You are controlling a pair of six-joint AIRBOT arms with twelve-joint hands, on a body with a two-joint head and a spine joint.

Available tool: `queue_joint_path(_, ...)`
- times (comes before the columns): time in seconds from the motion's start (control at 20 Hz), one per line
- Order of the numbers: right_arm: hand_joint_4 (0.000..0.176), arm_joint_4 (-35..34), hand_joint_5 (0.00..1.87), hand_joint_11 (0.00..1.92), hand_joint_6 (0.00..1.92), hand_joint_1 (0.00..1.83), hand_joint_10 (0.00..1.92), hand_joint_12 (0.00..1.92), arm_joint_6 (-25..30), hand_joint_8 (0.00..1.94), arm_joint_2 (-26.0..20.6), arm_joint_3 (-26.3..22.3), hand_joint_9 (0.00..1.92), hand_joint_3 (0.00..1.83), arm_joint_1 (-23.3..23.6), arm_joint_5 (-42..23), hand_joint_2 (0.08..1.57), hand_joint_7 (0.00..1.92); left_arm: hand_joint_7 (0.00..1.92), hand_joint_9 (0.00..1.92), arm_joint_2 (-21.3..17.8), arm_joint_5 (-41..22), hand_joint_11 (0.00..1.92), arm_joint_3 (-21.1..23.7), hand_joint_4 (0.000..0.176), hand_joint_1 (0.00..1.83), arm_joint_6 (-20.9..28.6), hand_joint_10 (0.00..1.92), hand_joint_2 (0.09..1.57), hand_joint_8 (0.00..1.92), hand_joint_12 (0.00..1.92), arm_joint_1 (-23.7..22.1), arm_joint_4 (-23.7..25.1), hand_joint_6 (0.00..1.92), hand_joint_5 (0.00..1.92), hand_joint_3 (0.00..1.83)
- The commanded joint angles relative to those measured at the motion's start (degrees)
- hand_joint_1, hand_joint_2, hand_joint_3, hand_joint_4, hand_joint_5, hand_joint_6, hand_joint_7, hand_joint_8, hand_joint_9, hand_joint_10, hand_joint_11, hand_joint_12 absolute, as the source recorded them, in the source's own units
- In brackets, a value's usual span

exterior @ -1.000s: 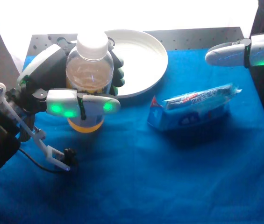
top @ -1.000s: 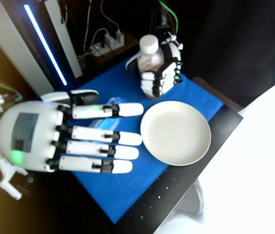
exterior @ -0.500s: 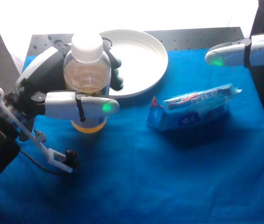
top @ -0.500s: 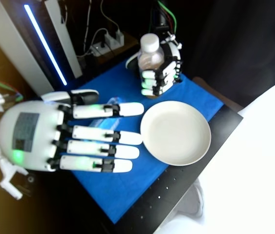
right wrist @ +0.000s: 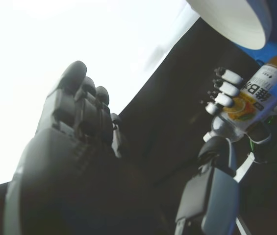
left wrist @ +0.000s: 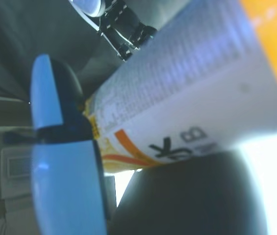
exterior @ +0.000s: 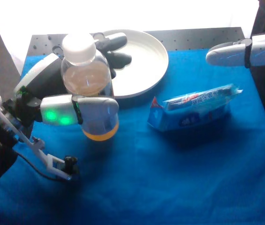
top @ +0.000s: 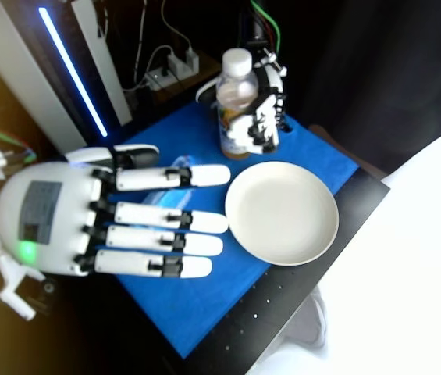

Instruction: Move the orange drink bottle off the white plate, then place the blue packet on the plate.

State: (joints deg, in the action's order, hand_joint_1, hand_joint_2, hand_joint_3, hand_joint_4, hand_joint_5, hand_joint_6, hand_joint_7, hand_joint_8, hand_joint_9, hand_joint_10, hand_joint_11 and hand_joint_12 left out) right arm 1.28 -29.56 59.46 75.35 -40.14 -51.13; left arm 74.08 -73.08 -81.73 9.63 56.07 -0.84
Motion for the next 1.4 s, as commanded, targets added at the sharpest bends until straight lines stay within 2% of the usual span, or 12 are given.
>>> queue_joint_path(0.0,0.164,-1.31,0.00,0.00,0.00,0.60,0.00,0.78,0.38,0.00,0.07,0.24,0.18,0.00,1.09,-6.96,0.78,0.19,0.12,0.09,-0.29,-7.97,0.00,0.16,0.041,0.80,0.32,0.27,0.99,0.01,1.28,-0.34,-1.22,0.00,0.06,0.00)
queue_joint_path(0.05,0.163,-1.31,0.00,0.00,0.00,0.61,0.00,0.79,0.38,0.00,0.07,0.23,0.18,0.00,1.09,-6.96,0.78,0.19,0.03,0.04,-0.37,-8.09,0.00,0.27,0.075,0.76,0.15,0.13,0.99,0.00,1.06,-0.30,-1.22,0.00,0.01,0.00)
queue_joint_path(0.1,0.163,-1.31,0.00,0.00,0.00,0.61,0.00,0.79,0.38,0.00,0.07,0.21,0.18,0.00,1.09,-6.96,0.78,0.19,0.03,0.04,-0.46,-8.30,0.00,0.44,0.075,0.76,0.06,0.13,0.99,0.00,1.06,-0.21,-1.22,0.00,0.01,0.00)
queue_joint_path(0.15,0.175,-1.31,0.00,0.00,0.00,0.62,0.00,0.76,0.38,0.00,0.07,0.19,0.18,0.00,1.09,-6.96,0.78,0.19,0.00,0.01,-0.54,-8.48,0.00,0.67,0.115,0.69,-0.16,0.01,0.99,0.00,0.30,-0.14,-1.20,0.00,0.00,0.00)
queue_joint_path(0.2,0.175,-1.31,0.00,0.00,0.00,0.62,0.00,0.76,0.38,0.00,0.07,0.19,0.18,0.00,1.09,-6.96,0.78,0.19,0.00,0.01,-0.58,-8.61,0.00,0.79,0.115,0.69,-0.24,0.01,0.99,0.00,0.30,-0.09,-1.11,0.00,0.00,0.00)
queue_joint_path(0.3,0.167,-1.31,0.00,0.00,0.00,0.60,0.00,0.76,0.38,0.00,0.07,0.18,0.19,0.00,1.09,-6.96,0.76,0.20,0.00,0.00,-0.67,-8.84,0.00,1.03,0.160,0.69,-0.36,0.00,0.97,0.00,0.15,-0.07,-0.89,0.00,0.00,0.00)
queue_joint_path(0.7,0.162,-1.31,0.00,0.00,0.00,0.60,0.00,0.80,0.38,0.00,0.06,0.18,0.17,0.00,1.09,-6.97,0.77,0.19,0.00,0.00,-0.96,-9.16,0.00,1.24,0.175,0.67,-1.05,0.00,1.00,0.00,0.16,0.20,-0.96,0.00,0.00,0.00)
queue_joint_path(0.75,0.174,-1.31,0.00,0.00,0.00,0.59,0.00,0.76,0.38,0.00,0.06,0.18,0.17,0.00,1.09,-6.97,0.77,0.19,0.00,0.00,-1.05,-9.20,0.00,1.31,0.176,0.69,-1.07,0.00,1.00,0.00,0.13,0.29,-0.99,0.00,0.00,0.00)
queue_joint_path(0.85,0.174,-1.31,0.00,0.00,0.00,0.60,0.00,0.73,0.38,0.00,0.06,0.17,0.16,0.00,1.09,-6.97,0.78,0.19,0.00,0.00,-1.33,-9.46,0.00,1.54,0.176,0.62,-1.22,0.00,1.02,0.00,0.06,0.51,-1.06,0.00,0.00,0.00)
queue_joint_path(1.15,0.176,-1.31,0.00,0.00,0.00,0.59,0.00,0.65,0.88,0.00,0.05,-0.44,0.17,0.00,1.08,-6.95,0.74,0.20,0.00,0.00,-4.75,-11.39,0.00,5.15,0.176,0.67,-3.41,0.00,1.08,0.00,0.00,2.41,-1.05,0.00,0.00,0.01)
queue_joint_path(1.25,0.176,-1.32,0.00,0.00,0.00,0.61,0.00,0.69,0.91,0.00,0.06,-0.56,0.15,0.00,1.04,-6.93,0.72,0.19,0.00,0.00,-5.97,-12.19,0.00,6.28,0.176,0.57,-4.12,0.00,1.08,0.00,0.00,3.07,-1.05,0.00,0.00,0.01)
queue_joint_path(1.35,0.176,-1.32,0.00,0.00,0.00,0.63,0.01,0.49,0.91,0.01,0.11,-0.63,0.12,0.00,1.04,-6.91,0.70,0.18,0.00,0.00,-6.66,-12.73,0.00,6.89,0.176,0.56,-4.43,0.00,0.86,0.00,0.00,3.62,-1.05,0.00,0.00,0.00)
